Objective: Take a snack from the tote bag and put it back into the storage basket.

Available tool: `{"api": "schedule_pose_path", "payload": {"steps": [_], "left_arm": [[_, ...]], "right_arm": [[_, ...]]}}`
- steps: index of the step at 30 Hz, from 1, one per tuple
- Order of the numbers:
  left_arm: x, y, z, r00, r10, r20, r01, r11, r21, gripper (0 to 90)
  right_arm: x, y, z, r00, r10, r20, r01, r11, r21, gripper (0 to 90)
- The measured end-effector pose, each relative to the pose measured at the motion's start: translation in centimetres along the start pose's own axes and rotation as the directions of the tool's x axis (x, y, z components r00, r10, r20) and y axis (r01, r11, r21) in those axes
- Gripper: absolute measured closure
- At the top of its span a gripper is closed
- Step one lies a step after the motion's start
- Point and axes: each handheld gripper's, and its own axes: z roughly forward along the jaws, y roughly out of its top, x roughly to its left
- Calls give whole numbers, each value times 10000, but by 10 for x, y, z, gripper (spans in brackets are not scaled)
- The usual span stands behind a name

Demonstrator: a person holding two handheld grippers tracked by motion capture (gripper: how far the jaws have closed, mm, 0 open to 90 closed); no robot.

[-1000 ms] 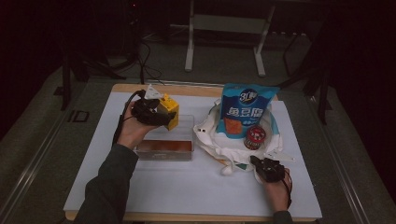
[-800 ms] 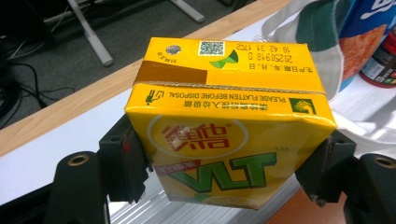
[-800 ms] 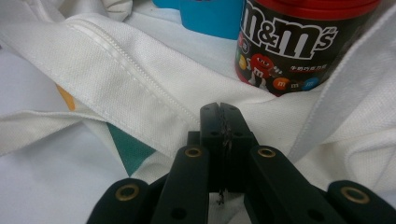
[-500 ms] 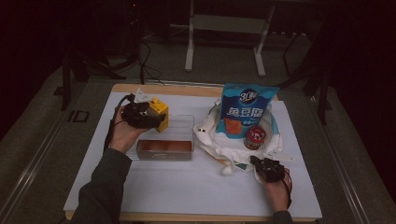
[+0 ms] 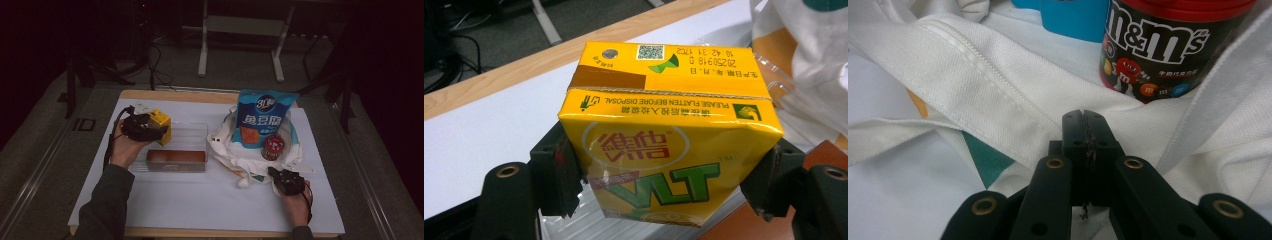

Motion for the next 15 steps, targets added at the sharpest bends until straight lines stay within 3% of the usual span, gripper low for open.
{"api": "schedule_pose_path", "payload": {"steps": [15], "left_arm": [[12,-18,6,9995,-272,-156,276,9993,256,285]], "right_arm": [[0,0,0,10000,-20,25,20,10000,-2,892]]}}
